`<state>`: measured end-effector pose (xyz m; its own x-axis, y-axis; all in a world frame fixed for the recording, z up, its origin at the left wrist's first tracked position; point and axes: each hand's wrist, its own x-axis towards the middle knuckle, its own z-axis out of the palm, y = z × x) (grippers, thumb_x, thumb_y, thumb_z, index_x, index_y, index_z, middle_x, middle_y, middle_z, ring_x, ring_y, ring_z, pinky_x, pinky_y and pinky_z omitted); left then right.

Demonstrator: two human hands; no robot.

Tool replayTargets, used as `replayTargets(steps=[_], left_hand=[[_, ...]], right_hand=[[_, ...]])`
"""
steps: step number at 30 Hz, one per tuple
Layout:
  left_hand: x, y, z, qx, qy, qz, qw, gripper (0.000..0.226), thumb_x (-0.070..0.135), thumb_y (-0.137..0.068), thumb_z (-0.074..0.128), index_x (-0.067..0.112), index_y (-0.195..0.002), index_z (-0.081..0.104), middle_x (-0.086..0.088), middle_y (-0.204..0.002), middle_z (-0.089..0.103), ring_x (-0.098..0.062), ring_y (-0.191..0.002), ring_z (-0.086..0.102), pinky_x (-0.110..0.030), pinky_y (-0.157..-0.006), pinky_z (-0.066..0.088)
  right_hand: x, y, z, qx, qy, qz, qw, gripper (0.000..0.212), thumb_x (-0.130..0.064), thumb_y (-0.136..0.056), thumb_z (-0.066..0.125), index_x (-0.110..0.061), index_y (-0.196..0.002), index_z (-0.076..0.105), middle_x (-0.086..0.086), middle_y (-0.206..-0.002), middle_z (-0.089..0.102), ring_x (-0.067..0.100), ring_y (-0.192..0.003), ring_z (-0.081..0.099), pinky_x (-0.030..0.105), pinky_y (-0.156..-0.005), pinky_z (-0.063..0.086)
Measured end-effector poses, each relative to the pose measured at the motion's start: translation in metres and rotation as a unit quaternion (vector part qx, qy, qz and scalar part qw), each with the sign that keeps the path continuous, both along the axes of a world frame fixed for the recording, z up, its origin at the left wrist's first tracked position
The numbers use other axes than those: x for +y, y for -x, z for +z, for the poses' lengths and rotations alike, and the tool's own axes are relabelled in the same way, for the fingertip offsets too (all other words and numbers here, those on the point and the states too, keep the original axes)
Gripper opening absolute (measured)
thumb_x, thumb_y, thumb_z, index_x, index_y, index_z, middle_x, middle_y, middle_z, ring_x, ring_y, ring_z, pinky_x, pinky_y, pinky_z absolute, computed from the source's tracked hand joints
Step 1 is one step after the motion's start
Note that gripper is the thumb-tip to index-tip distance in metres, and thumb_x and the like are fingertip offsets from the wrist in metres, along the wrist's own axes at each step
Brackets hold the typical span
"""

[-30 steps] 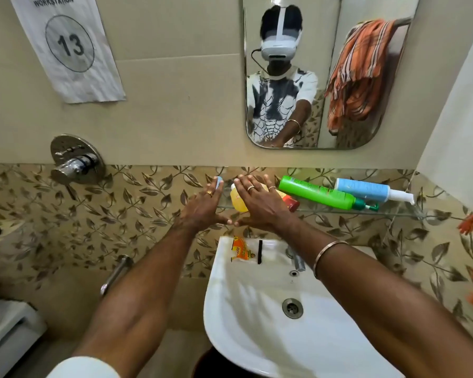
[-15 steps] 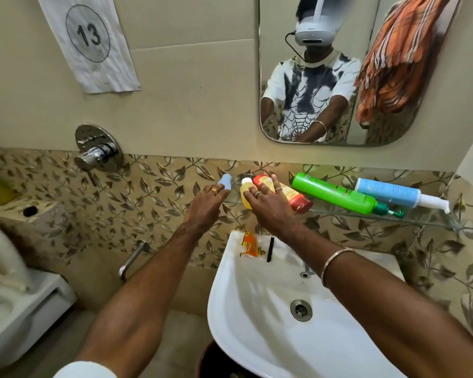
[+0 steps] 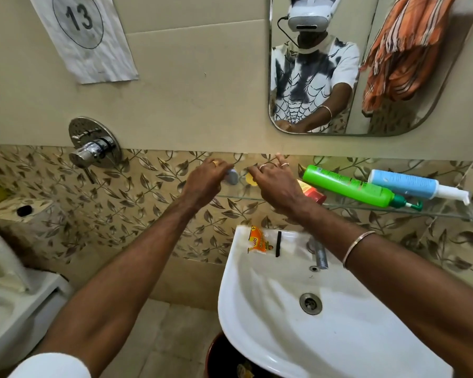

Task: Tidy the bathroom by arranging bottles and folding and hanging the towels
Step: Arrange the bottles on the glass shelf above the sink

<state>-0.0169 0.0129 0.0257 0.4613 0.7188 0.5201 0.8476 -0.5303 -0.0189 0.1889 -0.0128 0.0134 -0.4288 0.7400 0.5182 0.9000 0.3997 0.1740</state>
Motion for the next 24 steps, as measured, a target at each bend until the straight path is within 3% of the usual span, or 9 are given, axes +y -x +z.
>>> replayTargets(steps=[6,8,11,16,20,24], left_hand=[[0.020,0.006,0.015,-0.002,0.017,-0.028,0.999,0.067,-0.021,-0.073,0.064,0.004,-0.134,0.059,-0.022,-0.125,0.064,-0.038,-0.113,0.058,-0.044,-0.082,0.054],[0.026,0.007,0.018,0.002,0.026,-0.037,0.999,0.070,-0.020,-0.072,0.065,0.004,-0.137,0.056,-0.020,-0.125,0.063,-0.038,-0.113,0.057,-0.042,-0.083,0.052],[0.035,0.007,0.021,0.016,0.039,-0.051,0.998,0.067,-0.016,-0.077,0.064,0.005,-0.140,0.053,-0.020,-0.123,0.063,-0.037,-0.113,0.056,-0.040,-0.083,0.050],[0.045,0.010,0.027,0.023,0.068,-0.067,0.995,0.059,-0.011,-0.084,0.062,0.005,-0.140,0.051,-0.019,-0.117,0.063,-0.036,-0.108,0.058,-0.040,-0.083,0.050],[0.051,0.011,0.029,0.029,0.081,-0.080,0.993,0.063,-0.013,-0.081,0.063,0.005,-0.140,0.052,-0.018,-0.112,0.064,-0.035,-0.102,0.059,-0.041,-0.081,0.051],[0.054,0.013,0.032,0.022,0.099,-0.096,0.990,0.062,-0.017,-0.080,0.060,0.005,-0.138,0.056,-0.019,-0.108,0.065,-0.034,-0.097,0.061,-0.043,-0.080,0.052]], right_hand=[[0.016,0.010,0.022,0.068,0.048,-0.024,0.996,0.056,0.012,-0.086,0.050,-0.008,-0.138,0.047,0.015,-0.114,0.071,0.033,-0.107,0.066,0.050,-0.114,0.032],[0.023,0.013,0.026,0.100,0.065,-0.029,0.992,0.056,0.012,-0.087,0.047,-0.009,-0.138,0.048,0.015,-0.114,0.070,0.034,-0.106,0.065,0.046,-0.106,0.039],[0.032,0.016,0.029,0.133,0.079,-0.038,0.987,0.057,0.011,-0.088,0.050,-0.013,-0.139,0.050,0.013,-0.114,0.071,0.035,-0.101,0.066,0.038,-0.082,0.048],[0.044,0.023,0.028,0.146,0.104,-0.046,0.983,0.052,0.005,-0.092,0.053,-0.017,-0.140,0.049,0.014,-0.117,0.070,0.036,-0.101,0.065,0.036,-0.072,0.048],[0.048,0.031,0.026,0.144,0.099,-0.057,0.983,0.045,-0.008,-0.099,0.052,-0.020,-0.143,0.048,0.015,-0.120,0.068,0.037,-0.105,0.064,0.040,-0.081,0.049],[0.049,0.034,0.028,0.143,0.119,-0.068,0.980,0.049,-0.008,-0.100,0.050,-0.025,-0.146,0.045,0.013,-0.124,0.066,0.035,-0.110,0.062,0.043,-0.089,0.047]])
